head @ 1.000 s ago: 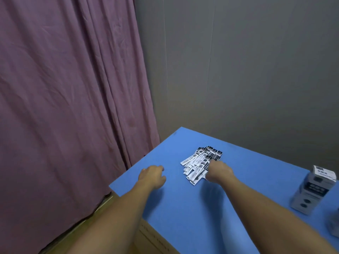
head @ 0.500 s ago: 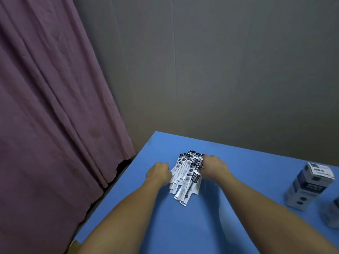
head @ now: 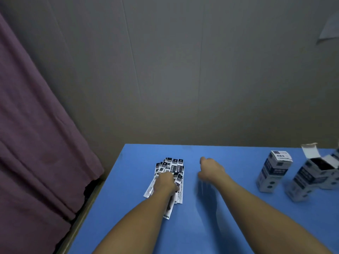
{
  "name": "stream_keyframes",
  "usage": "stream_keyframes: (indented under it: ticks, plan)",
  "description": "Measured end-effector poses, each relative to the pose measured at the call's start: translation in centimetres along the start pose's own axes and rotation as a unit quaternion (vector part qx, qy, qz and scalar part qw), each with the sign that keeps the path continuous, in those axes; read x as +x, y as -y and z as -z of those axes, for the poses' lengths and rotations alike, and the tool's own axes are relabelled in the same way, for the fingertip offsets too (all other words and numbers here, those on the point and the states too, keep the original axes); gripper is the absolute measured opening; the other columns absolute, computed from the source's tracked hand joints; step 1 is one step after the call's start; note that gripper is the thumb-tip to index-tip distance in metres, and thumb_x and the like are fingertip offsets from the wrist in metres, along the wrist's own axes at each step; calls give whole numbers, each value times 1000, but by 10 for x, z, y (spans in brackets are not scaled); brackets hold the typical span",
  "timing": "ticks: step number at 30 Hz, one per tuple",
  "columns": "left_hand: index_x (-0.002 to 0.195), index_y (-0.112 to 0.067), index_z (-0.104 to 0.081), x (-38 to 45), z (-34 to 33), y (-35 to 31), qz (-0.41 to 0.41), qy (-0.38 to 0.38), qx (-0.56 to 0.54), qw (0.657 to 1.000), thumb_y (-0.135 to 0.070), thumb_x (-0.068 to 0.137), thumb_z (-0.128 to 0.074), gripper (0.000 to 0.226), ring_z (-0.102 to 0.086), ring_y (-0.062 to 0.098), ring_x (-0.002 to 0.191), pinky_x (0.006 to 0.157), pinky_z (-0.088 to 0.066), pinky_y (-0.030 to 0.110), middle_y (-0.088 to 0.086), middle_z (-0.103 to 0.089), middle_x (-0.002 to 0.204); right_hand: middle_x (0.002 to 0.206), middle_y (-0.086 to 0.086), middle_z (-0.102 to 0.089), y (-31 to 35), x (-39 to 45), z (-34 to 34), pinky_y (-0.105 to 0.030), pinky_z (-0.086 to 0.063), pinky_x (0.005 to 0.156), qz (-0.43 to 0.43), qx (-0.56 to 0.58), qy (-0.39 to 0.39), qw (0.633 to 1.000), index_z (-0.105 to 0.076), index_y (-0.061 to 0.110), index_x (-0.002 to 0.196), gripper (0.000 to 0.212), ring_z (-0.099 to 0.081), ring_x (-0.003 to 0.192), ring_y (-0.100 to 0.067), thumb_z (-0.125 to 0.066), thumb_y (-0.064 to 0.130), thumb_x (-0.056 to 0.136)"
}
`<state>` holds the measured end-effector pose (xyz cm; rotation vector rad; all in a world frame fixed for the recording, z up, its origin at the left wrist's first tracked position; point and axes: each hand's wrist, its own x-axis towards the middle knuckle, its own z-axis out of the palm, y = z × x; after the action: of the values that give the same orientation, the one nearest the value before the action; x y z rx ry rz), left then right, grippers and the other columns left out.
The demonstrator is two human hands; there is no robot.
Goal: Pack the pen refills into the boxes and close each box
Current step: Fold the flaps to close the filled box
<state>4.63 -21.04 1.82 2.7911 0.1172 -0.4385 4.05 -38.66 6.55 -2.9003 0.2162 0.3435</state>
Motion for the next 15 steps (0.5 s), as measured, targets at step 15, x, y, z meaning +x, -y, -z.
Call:
stream_keyframes:
  ticks: [15]
  plan:
    - [97,-19,-57,6,44,33,7,38,-268,963,-12,81,-81,29,-59,19,100,87,-50,30,2,-55,112,125,-9,-53,10,-6,-10,-35,-46,83,-4,-2,13,1000,-46,10,126,38,-56,113,-29,-50,17,88]
